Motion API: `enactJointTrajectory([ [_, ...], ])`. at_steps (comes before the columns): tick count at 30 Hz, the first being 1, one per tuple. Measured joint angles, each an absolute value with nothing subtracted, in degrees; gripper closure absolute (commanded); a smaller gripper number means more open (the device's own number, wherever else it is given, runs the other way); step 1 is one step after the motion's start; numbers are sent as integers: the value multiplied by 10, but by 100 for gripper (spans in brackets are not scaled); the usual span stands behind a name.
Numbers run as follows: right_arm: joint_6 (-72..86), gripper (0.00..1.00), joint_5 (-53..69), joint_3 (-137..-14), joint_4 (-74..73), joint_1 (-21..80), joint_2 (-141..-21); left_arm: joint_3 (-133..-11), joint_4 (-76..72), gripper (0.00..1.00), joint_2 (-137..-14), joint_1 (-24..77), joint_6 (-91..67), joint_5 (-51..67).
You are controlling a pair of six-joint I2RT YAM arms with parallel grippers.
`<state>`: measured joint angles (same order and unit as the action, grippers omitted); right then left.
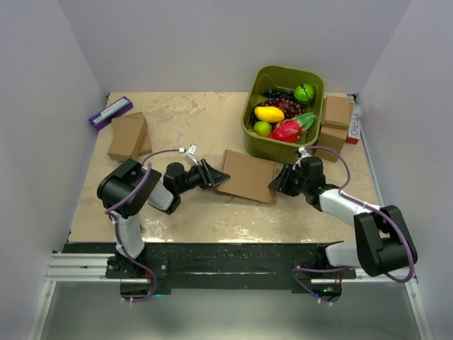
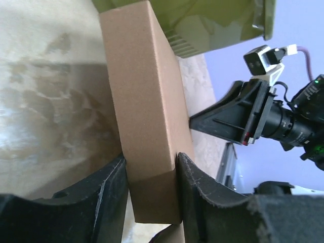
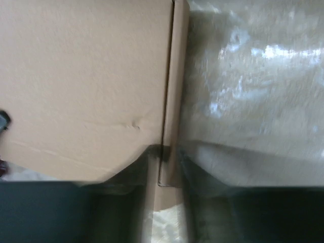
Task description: Fold the paper box
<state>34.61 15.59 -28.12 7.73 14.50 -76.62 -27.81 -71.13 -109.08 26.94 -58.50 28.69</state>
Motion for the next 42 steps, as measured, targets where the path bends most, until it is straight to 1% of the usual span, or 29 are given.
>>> enactJointTrajectory([
  [1, 336, 34, 156, -281, 65, 145, -755, -278, -715, 79, -1091, 271, -592, 290],
  [2, 331, 24, 154, -281, 55, 146, -742, -278, -719, 80, -1091, 273, -596, 295],
  [4, 314, 20, 144, -281, 38, 154, -707, -279, -717, 86, -1089, 276, -601, 303],
  [6, 299, 17, 125, -283, 28, 173, -667, -279, -704, 90, -1082, 276, -600, 308],
  [8, 277, 16, 80, -297, 12, 227, -629, -279, -685, 90, -1070, 274, -599, 312],
  [10, 250, 16, 27, -326, 4, 312, -608, -278, -668, 91, -1056, 267, -598, 319],
  [13, 205, 16, -53, -369, 7, 433, -604, -277, -656, 91, -1048, 256, -601, 330],
  [15, 178, 17, -98, -384, 9, 484, -615, -275, -641, 91, -1045, 249, -604, 340],
  [17, 151, 17, -147, -397, 9, 530, -642, -273, -612, 91, -1034, 243, -604, 351],
  [21, 108, 16, -258, -429, 3, 634, -738, -274, -525, 91, -985, 223, -578, 371],
  [24, 91, 16, -321, -457, 2, 694, -806, -274, -480, 91, -957, 205, -561, 384],
  [27, 81, 17, -364, -486, 1, 717, -866, -274, -446, 92, -946, 194, -553, 398],
  [36, 72, 17, -441, -531, -2, 724, -979, -272, -390, 93, -930, 165, -544, 447],
  [42, 97, 18, -529, -563, -38, 724, -1051, -272, -341, 93, -904, 149, -518, 464],
])
